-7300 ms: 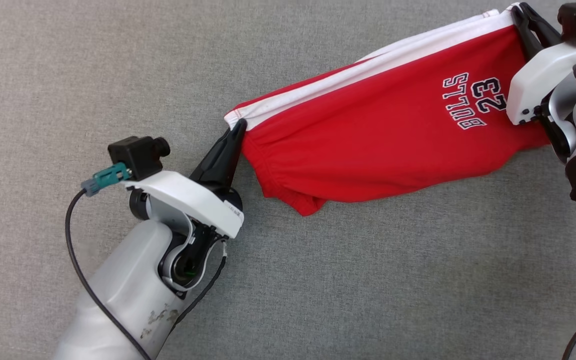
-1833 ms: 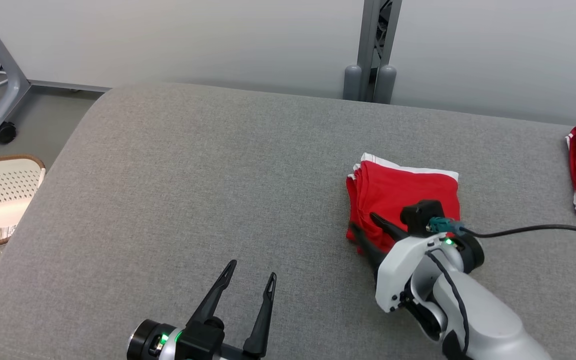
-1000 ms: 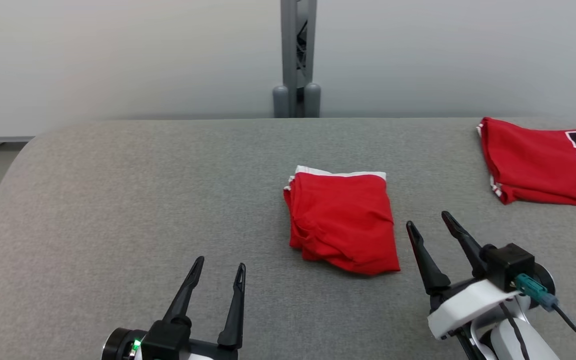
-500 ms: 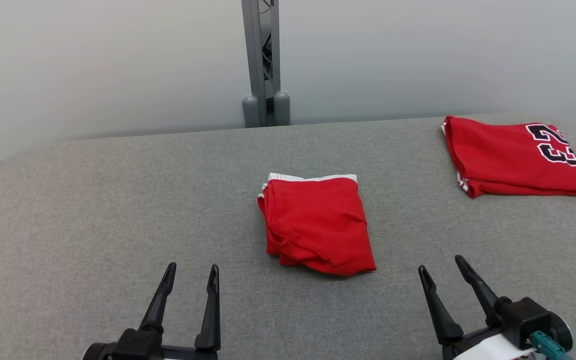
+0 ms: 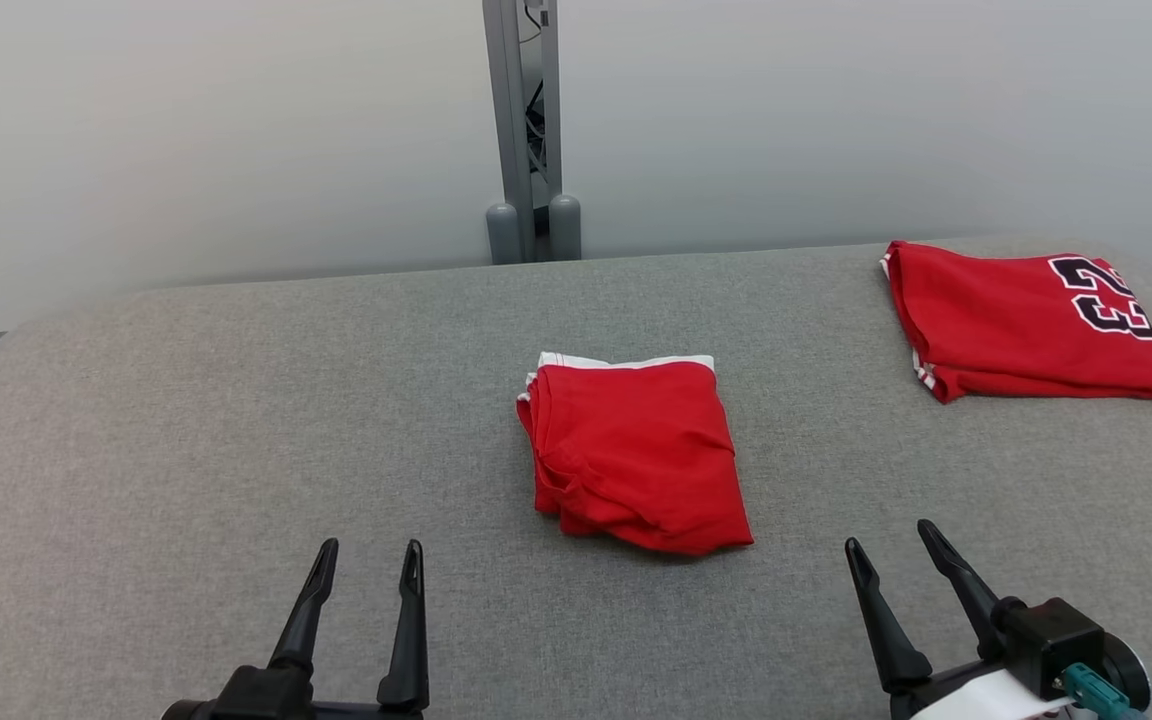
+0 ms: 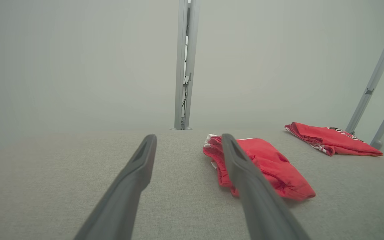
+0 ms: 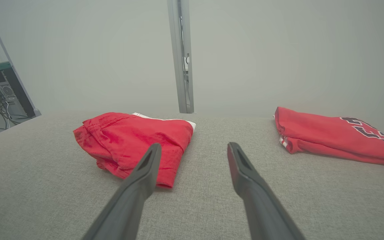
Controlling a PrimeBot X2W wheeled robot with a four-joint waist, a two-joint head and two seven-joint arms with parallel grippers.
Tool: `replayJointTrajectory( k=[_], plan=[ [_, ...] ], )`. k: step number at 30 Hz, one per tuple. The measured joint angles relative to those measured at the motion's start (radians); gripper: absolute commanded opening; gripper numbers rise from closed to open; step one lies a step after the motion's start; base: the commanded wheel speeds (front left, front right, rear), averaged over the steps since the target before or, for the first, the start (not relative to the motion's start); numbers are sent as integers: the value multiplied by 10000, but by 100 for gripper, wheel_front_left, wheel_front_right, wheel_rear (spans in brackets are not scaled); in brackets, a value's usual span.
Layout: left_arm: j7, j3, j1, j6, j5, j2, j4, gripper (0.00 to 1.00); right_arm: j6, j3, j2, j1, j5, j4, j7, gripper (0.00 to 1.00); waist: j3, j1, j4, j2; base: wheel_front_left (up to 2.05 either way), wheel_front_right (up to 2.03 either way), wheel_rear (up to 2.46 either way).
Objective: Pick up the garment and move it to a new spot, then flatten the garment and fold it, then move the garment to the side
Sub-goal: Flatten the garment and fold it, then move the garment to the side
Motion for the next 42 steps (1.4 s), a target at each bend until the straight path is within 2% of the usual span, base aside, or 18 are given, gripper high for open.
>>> replayJointTrajectory(
  k=[12,23,30,35,42],
  plan=[
    [0,82,138,71,134,-2,-54,100,0,-92,148,27,0,-33,0,100,-3,-1,131,0,0,0,0],
    [0,-4,196,50,780,12,276,100,0,-144,201,-15,280,217,2,100,84,0,485,1,0,0,0],
    [0,-127,192,-81,886,8,476,100,-2,393,186,-1147,2412,1672,6,100,308,0,846,0,0,0,0],
    [0,-253,-51,-176,901,4,487,100,-2,777,-127,-2671,4282,2832,389,100,703,0,1124,0,0,0,0],
    [0,-449,-408,-268,913,4,560,100,-2,1218,-487,-4197,6067,4360,1152,100,1283,0,1678,0,0,0,0]
  ],
)
